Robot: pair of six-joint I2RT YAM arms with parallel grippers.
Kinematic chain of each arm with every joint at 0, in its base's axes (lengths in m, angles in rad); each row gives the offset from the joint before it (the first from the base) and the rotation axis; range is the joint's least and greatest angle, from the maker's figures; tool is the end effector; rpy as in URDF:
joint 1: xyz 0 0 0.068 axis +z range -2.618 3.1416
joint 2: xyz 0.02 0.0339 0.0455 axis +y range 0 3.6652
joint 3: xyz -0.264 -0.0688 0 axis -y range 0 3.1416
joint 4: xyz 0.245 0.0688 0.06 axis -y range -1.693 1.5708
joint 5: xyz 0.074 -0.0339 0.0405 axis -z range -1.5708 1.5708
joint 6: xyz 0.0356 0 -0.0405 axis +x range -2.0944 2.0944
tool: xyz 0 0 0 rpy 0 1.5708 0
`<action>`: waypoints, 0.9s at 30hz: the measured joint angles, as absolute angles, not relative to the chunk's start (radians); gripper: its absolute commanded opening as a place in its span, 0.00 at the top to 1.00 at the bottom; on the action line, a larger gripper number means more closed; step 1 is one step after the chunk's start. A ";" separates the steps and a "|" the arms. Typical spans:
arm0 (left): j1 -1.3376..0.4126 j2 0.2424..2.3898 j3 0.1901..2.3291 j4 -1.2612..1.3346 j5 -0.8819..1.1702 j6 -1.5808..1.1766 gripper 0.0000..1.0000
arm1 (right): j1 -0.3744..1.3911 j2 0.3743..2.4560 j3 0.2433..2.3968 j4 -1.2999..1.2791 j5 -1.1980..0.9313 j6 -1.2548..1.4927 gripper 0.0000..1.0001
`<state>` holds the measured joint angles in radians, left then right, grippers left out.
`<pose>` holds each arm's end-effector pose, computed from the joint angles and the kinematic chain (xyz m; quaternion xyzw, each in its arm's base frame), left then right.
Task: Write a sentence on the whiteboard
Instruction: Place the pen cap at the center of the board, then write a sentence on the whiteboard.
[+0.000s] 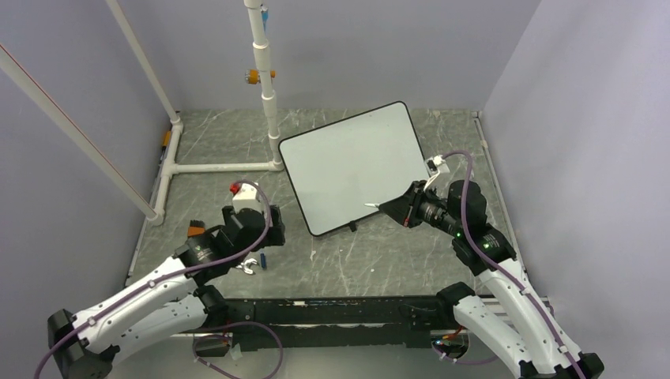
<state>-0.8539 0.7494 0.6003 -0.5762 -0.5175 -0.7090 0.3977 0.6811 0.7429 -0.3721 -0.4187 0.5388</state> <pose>0.1161 -0.1064 0.2467 -0.0409 0.8869 -0.1137 0.4459 0.1393 0.0742 0.3222 -0.0665 0.7969 0.4100 0.4386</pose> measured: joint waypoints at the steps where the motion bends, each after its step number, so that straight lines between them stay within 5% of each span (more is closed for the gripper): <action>1: -0.846 0.743 0.632 -0.578 -0.507 -0.671 0.01 | 0.398 0.681 0.740 -0.373 -0.419 0.538 1.00; 14: -0.479 0.886 0.914 -0.504 -0.063 -0.281 0.01 | 0.398 0.667 0.713 -0.373 -0.420 0.533 1.00; 27: -0.116 1.141 0.886 -0.125 0.756 -0.253 0.07 | 0.398 0.644 0.701 -0.336 -0.449 0.540 1.00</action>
<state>-0.1158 1.1408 0.8856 -0.1253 0.7555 -0.2527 0.3977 0.6441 0.7006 -0.3359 -0.4492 0.5404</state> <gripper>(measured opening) 0.937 0.132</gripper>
